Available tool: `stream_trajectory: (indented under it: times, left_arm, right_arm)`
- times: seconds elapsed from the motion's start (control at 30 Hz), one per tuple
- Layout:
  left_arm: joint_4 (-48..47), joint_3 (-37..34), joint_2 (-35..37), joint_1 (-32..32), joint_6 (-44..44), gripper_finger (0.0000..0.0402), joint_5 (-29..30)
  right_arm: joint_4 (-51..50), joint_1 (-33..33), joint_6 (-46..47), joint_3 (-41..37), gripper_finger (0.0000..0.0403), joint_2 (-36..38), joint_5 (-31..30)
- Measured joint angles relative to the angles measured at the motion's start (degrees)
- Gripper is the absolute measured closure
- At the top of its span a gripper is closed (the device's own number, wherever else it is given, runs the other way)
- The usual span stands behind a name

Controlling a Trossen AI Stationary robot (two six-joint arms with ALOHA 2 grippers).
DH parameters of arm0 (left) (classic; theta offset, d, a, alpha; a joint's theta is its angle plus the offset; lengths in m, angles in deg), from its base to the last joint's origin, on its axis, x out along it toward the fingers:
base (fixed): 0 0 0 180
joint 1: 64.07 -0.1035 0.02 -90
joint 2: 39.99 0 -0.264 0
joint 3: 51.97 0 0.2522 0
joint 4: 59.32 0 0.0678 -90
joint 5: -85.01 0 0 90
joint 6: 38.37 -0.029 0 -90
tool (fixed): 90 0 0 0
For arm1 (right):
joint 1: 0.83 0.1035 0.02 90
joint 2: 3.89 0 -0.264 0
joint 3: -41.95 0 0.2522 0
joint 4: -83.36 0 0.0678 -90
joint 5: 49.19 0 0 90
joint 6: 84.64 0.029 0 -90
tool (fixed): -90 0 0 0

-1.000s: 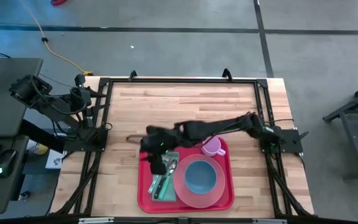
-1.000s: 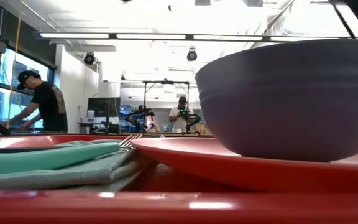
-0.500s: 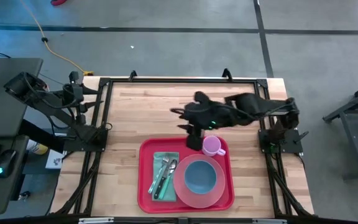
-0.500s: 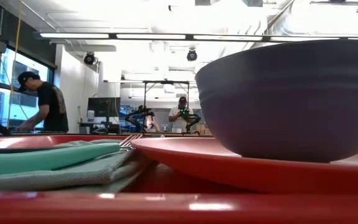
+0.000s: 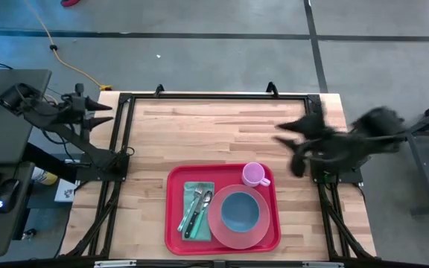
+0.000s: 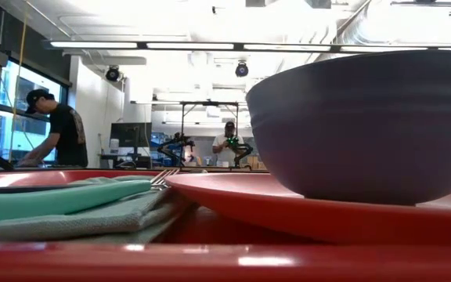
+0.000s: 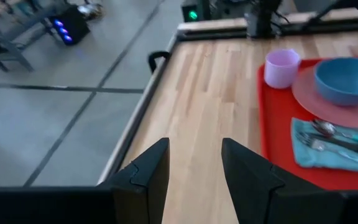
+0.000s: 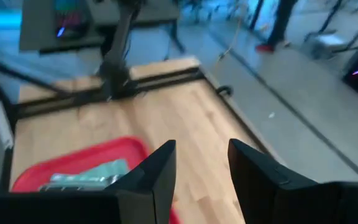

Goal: Set up tray
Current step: Return to Home Position

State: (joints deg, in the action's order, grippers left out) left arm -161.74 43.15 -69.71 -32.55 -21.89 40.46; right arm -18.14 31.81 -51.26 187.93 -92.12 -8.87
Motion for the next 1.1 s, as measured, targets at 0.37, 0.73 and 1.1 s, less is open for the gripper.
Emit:
stream_trajectory:
  times: [0.37, 0.73, 1.1]
  left_arm:
    - [1.56, -2.54, 5.00, -0.04, -0.91, 0.0225, 7.07]
    - [8.21, -10.11, 5.25, -0.02, -3.14, 0.0225, 9.73]
    - [7.94, -19.72, 11.25, -0.02, 2.86, 0.0225, 9.42]
  right_arm:
    - [0.67, 8.42, 8.47, -22.86, 0.0274, 22.01, -13.92]
    - [40.71, 6.83, -3.60, -67.21, 0.0274, 55.03, -11.15]
    - [58.56, -0.21, -3.62, -90.93, 0.0274, 69.59, -9.10]
